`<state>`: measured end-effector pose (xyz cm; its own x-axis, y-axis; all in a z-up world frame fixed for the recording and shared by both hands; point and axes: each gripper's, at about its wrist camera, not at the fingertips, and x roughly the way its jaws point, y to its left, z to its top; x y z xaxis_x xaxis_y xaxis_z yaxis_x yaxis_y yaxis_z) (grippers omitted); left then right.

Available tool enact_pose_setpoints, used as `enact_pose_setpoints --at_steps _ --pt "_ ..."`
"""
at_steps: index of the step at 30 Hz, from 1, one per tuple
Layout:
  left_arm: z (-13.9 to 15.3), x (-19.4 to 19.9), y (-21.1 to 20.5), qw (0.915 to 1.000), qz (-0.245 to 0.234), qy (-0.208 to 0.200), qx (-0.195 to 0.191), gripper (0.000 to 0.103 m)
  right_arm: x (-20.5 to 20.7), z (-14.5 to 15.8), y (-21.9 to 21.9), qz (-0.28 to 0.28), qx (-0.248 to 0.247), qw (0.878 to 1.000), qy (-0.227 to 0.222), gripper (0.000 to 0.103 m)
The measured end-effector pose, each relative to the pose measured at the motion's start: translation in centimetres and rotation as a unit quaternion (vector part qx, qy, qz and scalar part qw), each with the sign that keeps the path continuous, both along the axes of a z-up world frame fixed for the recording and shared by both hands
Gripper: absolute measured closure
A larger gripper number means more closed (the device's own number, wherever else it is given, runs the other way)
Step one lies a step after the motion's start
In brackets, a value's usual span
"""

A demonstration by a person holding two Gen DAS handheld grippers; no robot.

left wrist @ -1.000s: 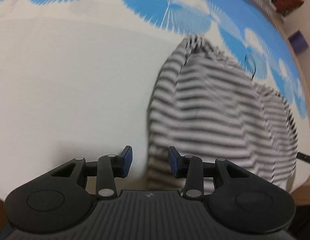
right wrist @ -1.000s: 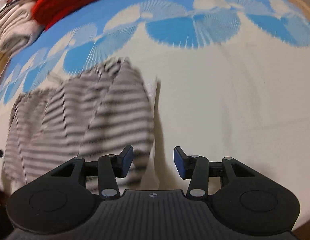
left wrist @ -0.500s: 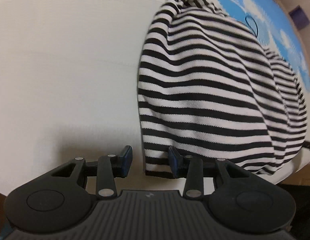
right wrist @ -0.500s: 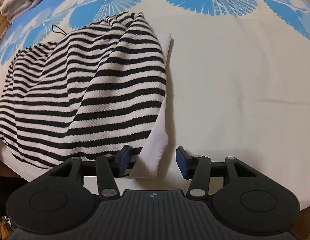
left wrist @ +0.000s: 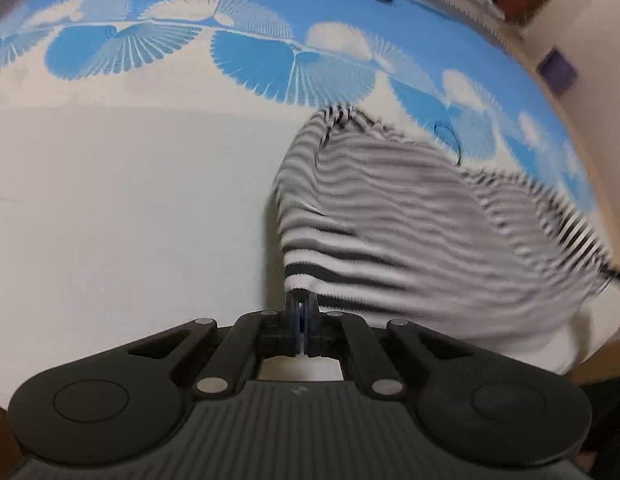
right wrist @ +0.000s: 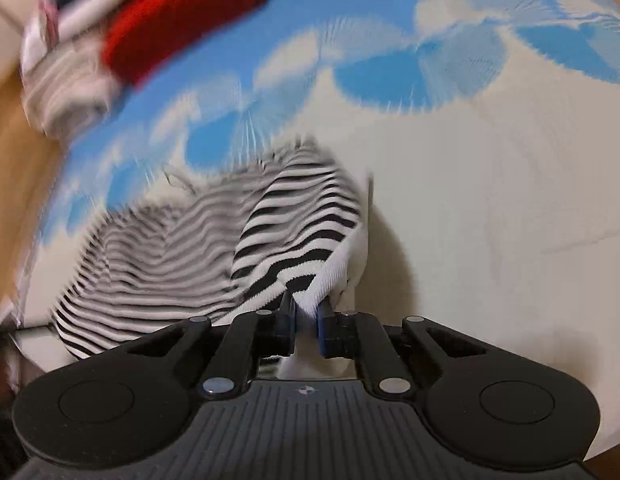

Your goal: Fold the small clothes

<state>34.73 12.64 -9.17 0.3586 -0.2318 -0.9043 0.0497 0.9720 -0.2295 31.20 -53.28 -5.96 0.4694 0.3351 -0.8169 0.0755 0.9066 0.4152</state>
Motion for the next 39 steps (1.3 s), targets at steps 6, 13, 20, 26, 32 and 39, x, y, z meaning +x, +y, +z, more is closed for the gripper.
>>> enact_pose_setpoints --at_steps 6,13,20,26,32,39 --pt "-4.6 0.1 -3.1 0.9889 -0.067 0.102 0.085 0.1 -0.9 -5.1 3.9 0.131 -0.138 0.975 0.117 0.093" --pt "0.4 1.8 -5.2 0.9978 -0.056 0.004 0.035 0.072 -0.9 -3.3 3.9 0.099 -0.182 0.976 0.073 0.073" --pt "-2.4 1.8 -11.0 0.9846 -0.159 0.046 0.057 0.064 1.2 -3.6 4.8 0.105 -0.157 0.981 0.042 0.062" --pt "-1.8 3.5 -11.4 0.9876 -0.126 0.046 0.082 0.058 2.6 -5.7 5.9 0.115 -0.216 0.965 0.097 0.055" --pt "1.4 6.0 -10.1 0.9982 -0.019 -0.04 0.04 0.056 4.3 -1.8 4.7 0.025 -0.185 0.981 -0.045 0.054" --pt "0.8 9.6 -9.1 0.9932 0.07 -0.088 0.031 0.041 7.4 -2.1 6.2 -0.012 -0.167 0.981 -0.101 0.05"
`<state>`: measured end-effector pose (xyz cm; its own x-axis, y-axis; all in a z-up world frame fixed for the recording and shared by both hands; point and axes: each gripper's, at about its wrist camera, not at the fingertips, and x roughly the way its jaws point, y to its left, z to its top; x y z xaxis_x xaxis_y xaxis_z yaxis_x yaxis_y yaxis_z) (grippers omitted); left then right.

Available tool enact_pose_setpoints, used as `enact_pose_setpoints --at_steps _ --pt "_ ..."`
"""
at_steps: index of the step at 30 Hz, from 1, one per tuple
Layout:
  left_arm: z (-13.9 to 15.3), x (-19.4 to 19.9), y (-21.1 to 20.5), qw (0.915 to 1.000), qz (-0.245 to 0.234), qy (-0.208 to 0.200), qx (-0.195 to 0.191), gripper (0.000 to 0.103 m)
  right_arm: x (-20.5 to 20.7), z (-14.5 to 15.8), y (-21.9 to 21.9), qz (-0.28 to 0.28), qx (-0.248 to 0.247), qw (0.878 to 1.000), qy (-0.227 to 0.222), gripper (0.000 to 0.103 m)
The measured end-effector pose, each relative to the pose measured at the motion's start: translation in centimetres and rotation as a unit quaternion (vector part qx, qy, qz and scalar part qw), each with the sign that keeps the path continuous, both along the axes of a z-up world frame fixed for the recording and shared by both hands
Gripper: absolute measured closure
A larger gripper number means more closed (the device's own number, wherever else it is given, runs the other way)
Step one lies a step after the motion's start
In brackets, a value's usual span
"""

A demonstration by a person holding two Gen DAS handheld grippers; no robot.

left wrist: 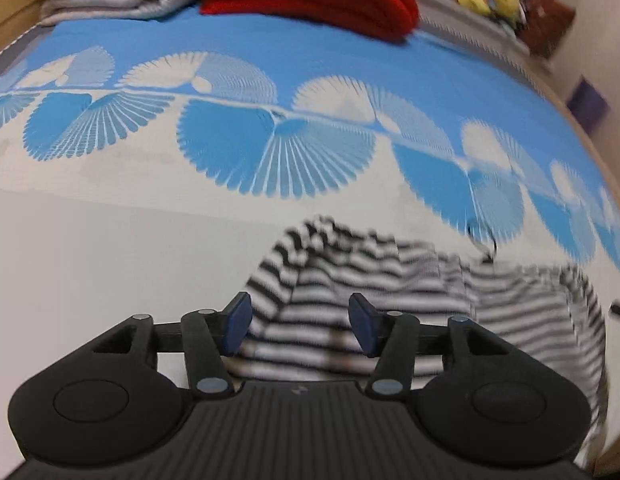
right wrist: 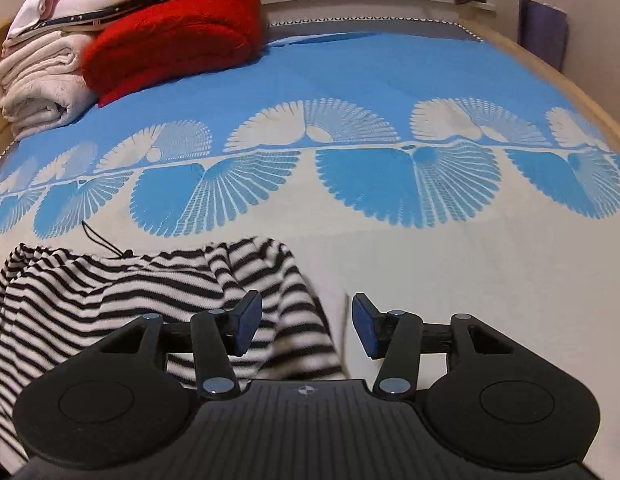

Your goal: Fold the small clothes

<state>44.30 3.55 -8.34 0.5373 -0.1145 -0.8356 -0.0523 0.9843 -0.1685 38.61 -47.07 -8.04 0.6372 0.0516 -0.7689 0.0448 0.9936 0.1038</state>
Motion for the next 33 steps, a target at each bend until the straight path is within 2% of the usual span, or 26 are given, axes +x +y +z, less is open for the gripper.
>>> enact_pose_setpoints --at_steps 7,9,10,11,12,13,15,17,19,20,21,22,23,24,26,27,28,30,31,33 --pt "-2.6 3.3 -0.4 0.9998 0.012 0.001 0.019 0.04 2.3 -2.2 1.1 -0.015 -0.043 0.999 0.026 0.051" --pt "-3.4 3.8 -0.2 0.9995 0.017 0.002 0.027 0.041 3.1 -2.9 0.8 -0.021 -0.048 0.998 0.028 0.053" --pt "-3.8 4.2 -0.2 0.9992 0.018 0.008 0.034 0.042 3.4 -3.2 0.7 -0.024 -0.048 0.998 0.03 0.058" --pt "-4.2 4.5 -0.2 0.9991 0.016 0.009 0.037 0.05 3.6 -3.5 0.5 -0.025 -0.045 0.998 0.031 0.075" --pt "-4.5 4.7 -0.2 0.9993 0.01 0.005 0.037 0.063 3.9 -3.8 0.2 -0.024 -0.034 0.999 0.035 0.093" --pt "-4.8 5.0 -0.3 0.9991 0.002 0.007 0.043 0.098 4.2 -4.1 0.0 -0.022 -0.02 0.999 0.04 0.1" --pt "-4.8 5.4 -0.4 0.9981 -0.006 -0.004 0.062 0.099 4.4 -4.0 -0.5 -0.025 0.011 0.999 0.037 0.102" --pt "-3.7 5.5 -0.1 0.998 -0.002 -0.042 0.047 0.1 4.4 -3.1 -1.0 -0.049 0.005 0.999 0.002 0.102" --pt "-3.2 5.5 0.0 0.9975 0.003 -0.061 0.035 0.099 4.3 -2.0 -1.9 -0.081 0.017 0.996 -0.036 0.103" --pt "-3.6 5.7 -0.3 0.9976 0.002 -0.053 0.045 0.094 4.3 -1.8 -2.1 -0.089 0.016 0.995 -0.041 0.103" --pt "-4.2 6.0 -0.7 0.9972 0.0 -0.036 0.065 0.092 4.5 -2.0 -2.1 -0.088 0.011 0.996 -0.033 0.102" --pt "-5.0 6.2 -1.0 0.9963 -0.003 -0.01 0.086 0.084 4.9 -2.6 -1.8 -0.08 0.002 0.997 -0.014 0.102" --pt "-5.4 6.3 -1.1 0.9962 -0.007 0.01 0.086 0.078 5.1 -3.3 -1.4 -0.071 -0.008 0.997 0.009 0.101" --pt "-5.5 6.2 -1.1 0.9965 -0.01 0.028 0.078 0.078 5.4 -3.9 -1.0 -0.068 -0.022 0.997 0.033 0.097" --pt "-3.9 5.7 -0.9 0.9964 -0.006 0.008 0.084 0.076 5.2 -3.8 -0.6 -0.071 -0.042 0.996 0.037 0.085" --pt "-2.4 5.0 -0.8 0.9959 -0.003 -0.017 0.088 0.073 4.9 -3.1 -0.6 -0.072 -0.047 0.996 0.019 0.073" --pt "-1.1 4.3 -0.7 0.9957 -0.003 -0.04 0.084 0.067 4.6 -2.3 -0.5 -0.075 -0.054 0.996 -0.001 0.065" --pt "0.7 2.8 -0.7 0.9959 -0.02 -0.069 0.055 0.067 3.7 -0.8 -0.5 -0.074 -0.056 0.995 -0.041 0.059" --pt "1.2 2.1 -0.9 0.9959 -0.039 -0.074 0.034 0.067 3.1 -0.2 -0.6 -0.065 -0.041 0.996 -0.052 0.053" --pt "1.0 1.1 -1.6 0.9938 -0.096 -0.055 -0.012 0.066 2.5 0.4 -0.8 -0.038 -0.003 0.998 -0.058 0.05"
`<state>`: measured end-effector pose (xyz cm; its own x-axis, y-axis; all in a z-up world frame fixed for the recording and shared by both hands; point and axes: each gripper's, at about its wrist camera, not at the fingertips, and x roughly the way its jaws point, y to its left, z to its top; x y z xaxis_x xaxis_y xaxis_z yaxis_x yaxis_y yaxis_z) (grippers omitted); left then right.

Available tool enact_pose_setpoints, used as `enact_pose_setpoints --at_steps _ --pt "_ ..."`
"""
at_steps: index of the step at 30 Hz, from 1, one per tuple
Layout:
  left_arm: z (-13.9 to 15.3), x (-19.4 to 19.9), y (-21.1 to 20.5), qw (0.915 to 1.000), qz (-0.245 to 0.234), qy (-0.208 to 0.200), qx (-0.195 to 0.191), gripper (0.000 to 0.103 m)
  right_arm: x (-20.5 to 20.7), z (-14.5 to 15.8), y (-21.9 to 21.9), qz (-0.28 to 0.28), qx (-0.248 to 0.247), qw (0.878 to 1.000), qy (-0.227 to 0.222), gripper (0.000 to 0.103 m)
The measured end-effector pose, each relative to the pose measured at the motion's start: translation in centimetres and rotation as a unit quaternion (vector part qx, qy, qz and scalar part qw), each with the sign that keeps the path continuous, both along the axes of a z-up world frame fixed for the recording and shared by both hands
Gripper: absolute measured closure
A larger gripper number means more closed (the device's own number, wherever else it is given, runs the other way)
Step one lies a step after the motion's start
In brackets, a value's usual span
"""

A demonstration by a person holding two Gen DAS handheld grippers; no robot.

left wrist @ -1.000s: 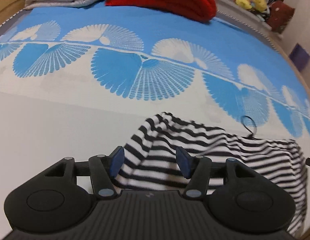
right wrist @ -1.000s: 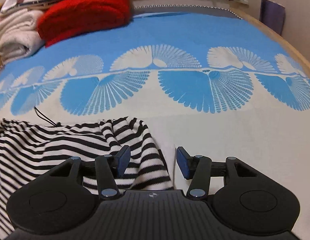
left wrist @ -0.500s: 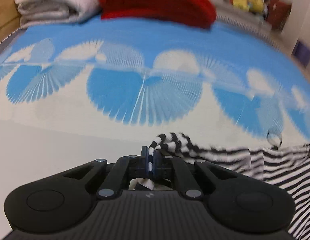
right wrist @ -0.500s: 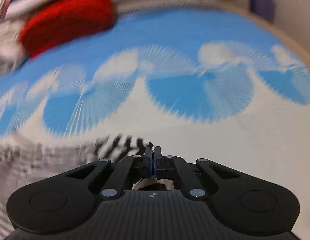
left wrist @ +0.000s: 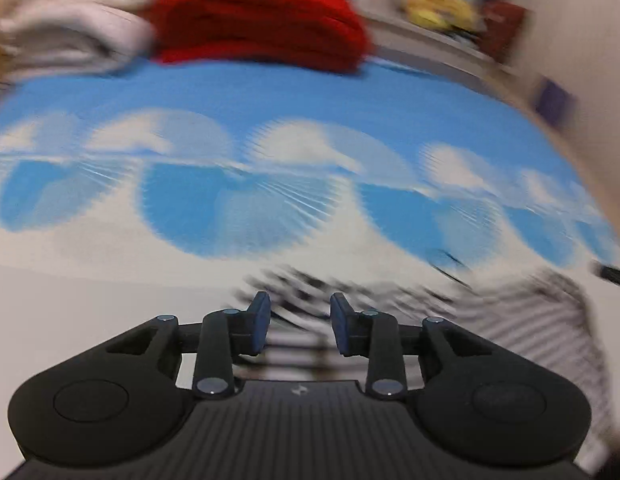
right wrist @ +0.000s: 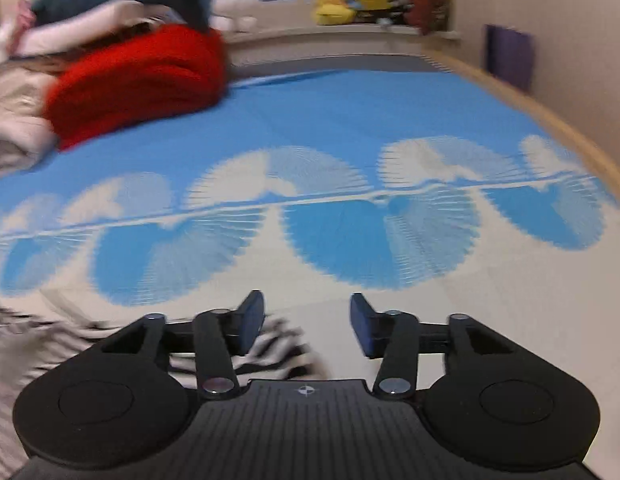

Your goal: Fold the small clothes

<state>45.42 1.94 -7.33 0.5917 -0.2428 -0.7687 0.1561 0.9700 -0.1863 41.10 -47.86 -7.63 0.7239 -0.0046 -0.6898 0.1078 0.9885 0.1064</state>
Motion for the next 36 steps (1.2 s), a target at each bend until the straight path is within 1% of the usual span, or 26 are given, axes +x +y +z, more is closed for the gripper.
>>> enact_pose_setpoints --at_steps 1,2,4,6,8,9,10,11,12,13,15,17,18,19,20,21,23,24,25,27,29,31,33,34,35,36 --pt "-0.3 -0.2 -0.5 0.9996 -0.024 0.014 -0.006 0.066 -0.4 0.2 0.2 0.021 0.014 1.0 0.0 0.05" --pt "-0.7 -0.4 -1.2 0.9987 -0.045 0.023 0.001 0.066 -0.6 0.2 0.4 0.044 0.03 0.999 0.003 0.05" --pt "-1.4 -0.7 -2.5 0.9949 -0.094 0.034 0.009 0.066 -0.9 -0.1 1.0 0.098 0.065 0.993 0.026 0.049" --pt "-2.4 -0.9 -3.7 0.9904 -0.128 0.051 0.004 0.066 -1.0 -1.0 1.9 0.141 0.059 0.986 0.065 0.049" --pt "-3.8 -0.8 -4.9 0.9879 -0.141 0.058 0.024 0.066 -0.9 -2.5 2.8 0.163 0.024 0.98 0.111 0.049" --pt "-4.7 -0.4 -5.4 0.9878 -0.136 0.063 0.042 0.066 -0.8 -3.5 3.2 0.166 -0.001 0.976 0.141 0.049" --pt "-5.8 0.3 -5.8 0.9883 -0.117 0.071 0.066 0.066 -0.7 -4.5 3.4 0.164 -0.023 0.972 0.168 0.049" --pt "-6.7 0.8 -5.9 0.9886 -0.1 0.079 0.081 0.069 -0.5 -5.3 3.4 0.16 -0.044 0.969 0.185 0.049" --pt "-7.4 1.3 -5.9 0.9887 -0.084 0.089 0.087 0.07 -0.2 -5.5 3.4 0.156 -0.058 0.968 0.186 0.047" --pt "-7.5 1.5 -5.7 0.9896 -0.071 0.091 0.085 0.072 0.0 -5.3 3.3 0.152 -0.061 0.97 0.181 0.047" --pt "-6.5 1.8 -5.2 0.9931 -0.029 0.085 0.075 0.073 0.4 -4.5 3.0 0.128 -0.055 0.976 0.167 0.047" --pt "-4.9 1.5 -4.3 0.9965 0.003 0.062 0.056 0.073 0.3 -3.8 2.3 0.112 -0.031 0.982 0.151 0.047" --pt "-4.3 1.4 -3.7 0.9977 0.014 0.053 0.041 0.072 0.4 -3.3 2.1 0.112 -0.014 0.983 0.142 0.047" --pt "-4.1 1.5 -3.1 0.9978 0.026 0.049 0.035 0.071 0.0 -2.9 1.8 0.113 -0.003 0.984 0.137 0.047" --pt "-4.3 1.6 -2.5 0.9969 0.042 0.053 0.042 0.071 0.0 -3.0 1.4 0.113 0.002 0.984 0.14 0.047" --pt "-5.1 1.9 -1.8 0.9938 0.061 0.07 0.06 0.071 0.3 -3.5 1.4 0.11 -0.004 0.982 0.155 0.046" --pt "-7.2 2.4 -0.8 0.9836 0.082 0.129 0.096 0.07 -0.8 -4.9 1.4 0.106 -0.036 0.973 0.204 0.046" --pt "-7.8 2.2 -0.2 0.9802 0.084 0.147 0.102 0.07 -0.9 -5.5 1.5 0.107 -0.056 0.967 0.225 0.046" --pt "-7.5 1.8 0.1 0.9808 0.082 0.146 0.099 0.07 -1.1 -5.4 1.7 0.108 -0.065 0.967 0.224 0.046" --pt "-5.9 0.9 -0.1 0.9869 0.059 0.121 0.09 0.07 -1.5 -3.8 1.7 0.104 -0.054 0.974 0.193 0.046" --pt "-4.3 -0.2 -0.6 0.9922 0.022 0.092 0.081 0.069 -2.3 -2.0 1.6 0.109 -0.016 0.981 0.162 0.046" --pt "-3.5 -1.5 -1.5 0.9939 -0.025 0.081 0.072 0.068 -3.2 -1.0 1.5 0.138 0.014 0.979 0.147 0.046" --pt "-2.9 -3.4 -2.1 0.9915 -0.087 0.081 0.053 0.066 -4.2 -1.2 1.9 0.174 0.02 0.97 0.168 0.046" --pt "-2.8 -4.5 -2.6 0.9878 -0.119 0.088 0.048 0.064 -4.6 -1.8 2.3 0.198 0.016 0.961 0.191 0.046" --pt "-3.0 -5.4 -2.8 0.983 -0.148 0.096 0.049 0.064 -5.5 -2.5 2.8 0.219 0.004 0.952 0.214 0.046" --pt "-3.7 -6.2 -3.0 0.9764 -0.177 0.111 0.055 0.064 -6.1 -3.5 3.5 0.242 -0.028 0.94 0.237 0.046"
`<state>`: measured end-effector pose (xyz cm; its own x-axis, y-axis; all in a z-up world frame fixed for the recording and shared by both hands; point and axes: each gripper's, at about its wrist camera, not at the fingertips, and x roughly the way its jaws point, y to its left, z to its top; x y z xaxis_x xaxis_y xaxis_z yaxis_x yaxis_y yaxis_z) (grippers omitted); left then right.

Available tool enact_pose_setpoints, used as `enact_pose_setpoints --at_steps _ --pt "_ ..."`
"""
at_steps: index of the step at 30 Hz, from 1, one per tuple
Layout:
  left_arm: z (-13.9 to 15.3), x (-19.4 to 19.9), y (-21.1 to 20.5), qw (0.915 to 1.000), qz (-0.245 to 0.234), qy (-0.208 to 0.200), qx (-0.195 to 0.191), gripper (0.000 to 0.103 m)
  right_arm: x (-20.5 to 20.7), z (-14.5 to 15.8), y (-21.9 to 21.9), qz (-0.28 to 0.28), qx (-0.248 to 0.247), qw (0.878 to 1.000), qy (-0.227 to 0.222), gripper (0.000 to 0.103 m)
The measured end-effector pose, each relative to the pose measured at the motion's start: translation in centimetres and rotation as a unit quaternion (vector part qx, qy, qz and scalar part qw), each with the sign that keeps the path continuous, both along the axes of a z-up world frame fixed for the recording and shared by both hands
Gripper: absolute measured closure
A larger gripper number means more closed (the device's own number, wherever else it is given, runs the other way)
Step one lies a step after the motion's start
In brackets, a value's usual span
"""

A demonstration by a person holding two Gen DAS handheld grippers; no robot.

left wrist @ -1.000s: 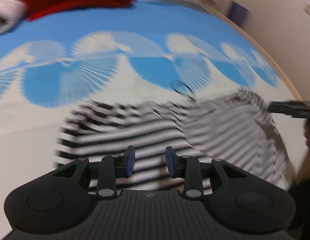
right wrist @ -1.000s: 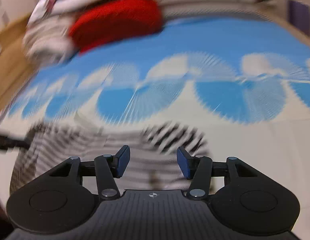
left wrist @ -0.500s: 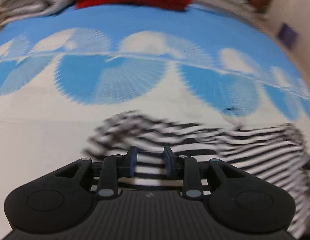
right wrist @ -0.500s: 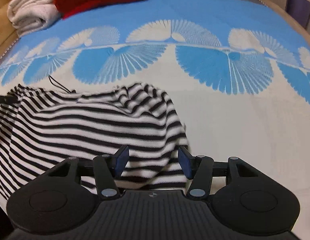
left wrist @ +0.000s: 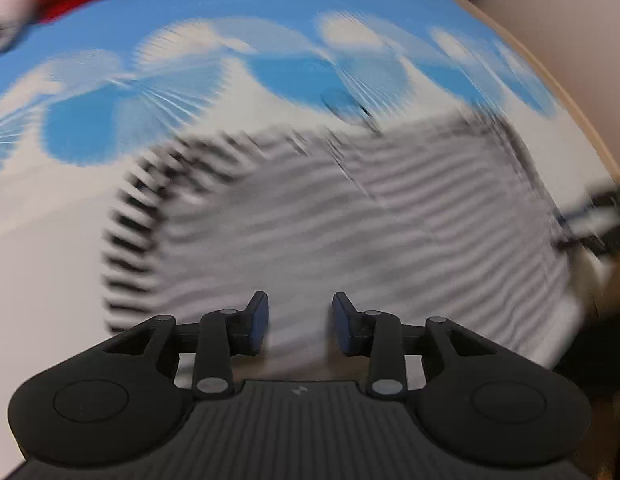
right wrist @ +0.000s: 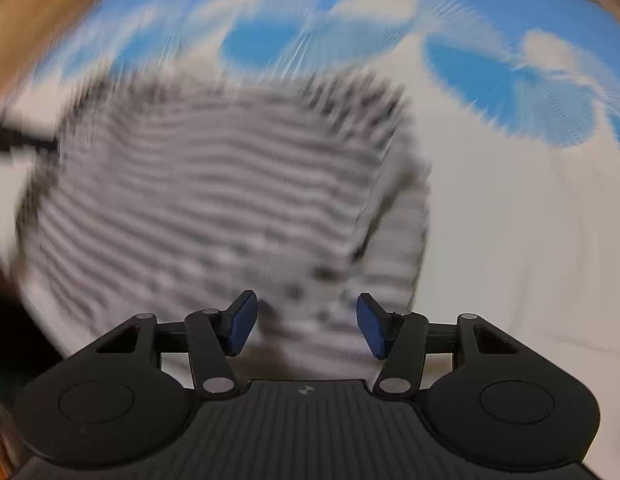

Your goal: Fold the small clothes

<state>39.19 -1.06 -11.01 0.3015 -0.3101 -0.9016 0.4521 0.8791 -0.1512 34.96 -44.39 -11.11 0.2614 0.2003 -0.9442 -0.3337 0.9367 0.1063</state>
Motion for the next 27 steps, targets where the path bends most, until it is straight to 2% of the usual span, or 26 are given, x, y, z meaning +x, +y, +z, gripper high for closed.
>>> enact_pose_setpoints --at_steps 2,3,4,8,9,10,11,12,13,14,15,17,18,20,22,24,25,27 --pt "-2.3 -1.2 -0.2 0.9977 -0.027 0.039 0.049 0.063 -1.1 -1.7 0.9 0.033 -0.061 0.998 0.016 0.045" --pt "-3.5 -1.6 0.0 0.9945 -0.031 0.056 0.083 0.063 -1.4 -1.9 1.0 0.035 -0.07 0.997 0.017 0.044" --pt "-3.9 -2.0 0.3 0.9934 -0.029 0.059 0.094 0.063 -1.6 -1.7 1.0 0.03 -0.067 0.997 0.014 0.044" --pt "-1.7 -3.1 1.9 0.9981 -0.003 0.041 0.046 0.064 -1.7 -0.3 0.2 -0.009 -0.054 0.998 0.0 0.045" --pt "-2.3 -3.3 2.2 0.9972 0.005 0.053 0.052 0.064 -1.9 -0.7 0.1 -0.015 -0.06 0.998 0.011 0.045" --pt "-3.4 -3.7 2.1 0.9944 0.004 0.065 0.083 0.06 -2.1 -1.7 0.2 -0.01 -0.08 0.996 0.029 0.043" --pt "-4.2 -4.4 1.8 0.9906 -0.008 0.063 0.121 0.05 -2.5 -2.2 0.5 0.004 -0.102 0.994 0.033 0.04" --pt "-4.0 -5.1 1.4 0.9894 -0.02 0.038 0.139 0.048 -2.7 -2.1 0.7 0.011 -0.113 0.993 0.024 0.038" --pt "-3.3 -5.4 0.9 0.9879 -0.025 0.021 0.151 0.048 -2.5 -1.5 0.8 0.001 -0.117 0.993 0.014 0.041" --pt "-2.4 -5.5 0.6 0.9874 -0.011 0.009 0.158 0.049 -2.5 -0.8 0.7 -0.017 -0.117 0.993 0.0 0.043" --pt "-1.2 -5.9 0.4 0.9878 0.005 -0.01 0.155 0.049 -2.4 0.4 0.7 -0.037 -0.115 0.992 -0.029 0.045" --pt "1.9 -7.1 0.4 0.9893 0.032 -0.065 0.127 0.048 -2.9 3.2 0.7 -0.069 -0.094 0.988 -0.097 0.045" --pt "3.4 -7.8 0.4 0.9885 0.048 -0.09 0.112 0.046 -3.3 4.8 0.5 -0.091 -0.078 0.984 -0.135 0.044" --pt "6.0 -8.8 -0.2 0.9839 0.078 -0.129 0.096 0.037 -3.8 7.6 -0.4 -0.145 -0.046 0.969 -0.196 0.043" --pt "7.9 -10.5 -0.7 0.9771 0.105 -0.165 0.084 0.028 -5.2 9.8 -1.1 -0.199 -0.014 0.951 -0.235 0.039" --pt "9.0 -12.6 -1.7 0.9727 0.118 -0.188 0.067 0.027 -7.4 11.2 -1.1 -0.229 0.013 0.937 -0.262 0.038" --pt "9.4 -13.5 -2.2 0.9717 0.123 -0.193 0.058 0.027 -8.6 11.5 -1.0 -0.237 0.024 0.932 -0.272 0.037" --pt "9.5 -15.4 -2.9 0.9704 0.134 -0.197 0.042 0.027 -10.3 11.3 -0.5 -0.244 0.039 0.93 -0.272 0.036"
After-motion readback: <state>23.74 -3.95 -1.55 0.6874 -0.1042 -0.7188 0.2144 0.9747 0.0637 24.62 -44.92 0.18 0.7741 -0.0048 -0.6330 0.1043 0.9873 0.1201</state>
